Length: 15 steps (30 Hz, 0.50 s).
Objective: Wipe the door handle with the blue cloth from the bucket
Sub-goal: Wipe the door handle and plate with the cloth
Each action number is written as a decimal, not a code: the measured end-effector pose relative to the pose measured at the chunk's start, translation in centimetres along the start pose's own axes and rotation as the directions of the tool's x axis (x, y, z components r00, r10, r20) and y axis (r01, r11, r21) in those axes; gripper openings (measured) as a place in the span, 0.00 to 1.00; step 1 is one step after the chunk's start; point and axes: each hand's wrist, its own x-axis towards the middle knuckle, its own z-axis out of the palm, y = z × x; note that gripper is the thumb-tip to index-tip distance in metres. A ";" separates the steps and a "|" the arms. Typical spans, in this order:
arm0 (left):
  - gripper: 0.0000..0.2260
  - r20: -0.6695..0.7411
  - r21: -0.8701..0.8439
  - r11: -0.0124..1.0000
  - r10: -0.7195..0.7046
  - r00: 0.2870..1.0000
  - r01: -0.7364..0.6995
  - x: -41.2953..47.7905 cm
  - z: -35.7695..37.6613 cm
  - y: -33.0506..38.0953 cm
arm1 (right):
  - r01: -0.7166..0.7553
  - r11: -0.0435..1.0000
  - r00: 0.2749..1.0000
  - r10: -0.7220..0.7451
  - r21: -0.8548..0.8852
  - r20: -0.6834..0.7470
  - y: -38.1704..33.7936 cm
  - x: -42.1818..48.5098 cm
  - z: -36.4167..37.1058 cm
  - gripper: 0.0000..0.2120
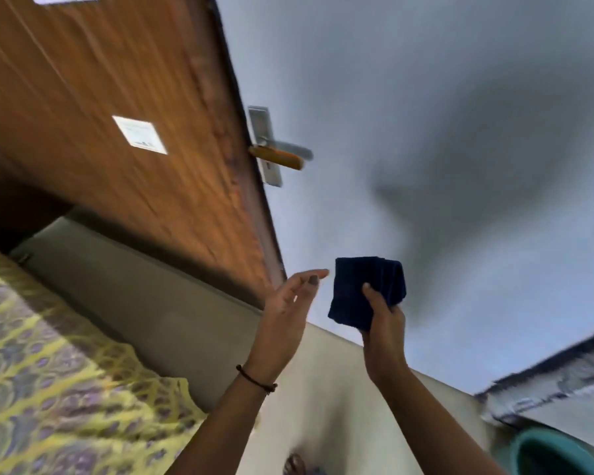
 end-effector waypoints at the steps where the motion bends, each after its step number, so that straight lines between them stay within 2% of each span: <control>1: 0.10 -0.047 0.034 0.999 0.031 0.998 -0.029 0.9 -2.3 0.5 | 0.025 0.999 0.999 -0.026 -0.024 -0.037 0.1 0.3 1.8 0.06; 4: 0.10 -0.116 0.196 0.973 0.148 0.982 -0.124 5.1 -9.2 1.1 | 0.195 0.967 0.972 -0.213 -0.162 -0.097 -0.5 1.7 7.6 0.13; 6: 0.13 -0.116 0.391 0.903 0.238 0.964 -0.176 8.9 -12.3 1.1 | 0.365 0.884 0.910 -0.405 -0.293 -0.087 -1.8 2.7 10.8 0.13; 8: 0.16 -0.084 0.512 0.816 0.358 0.930 -0.268 13.3 -14.9 1.2 | 0.524 0.756 0.812 -0.583 -0.393 -0.039 -3.2 4.6 14.0 0.11; 10: 0.19 -0.035 0.586 0.725 0.470 0.882 -0.363 17.6 -16.5 1.8 | 0.631 0.609 0.704 -0.709 -0.480 0.026 -4.7 6.9 17.2 0.12; 15: 0.25 0.049 0.732 0.496 0.646 0.762 -0.468 27.3 -18.7 2.9 | 0.727 0.212 0.476 -0.841 -0.653 0.258 -6.1 13.4 24.1 0.23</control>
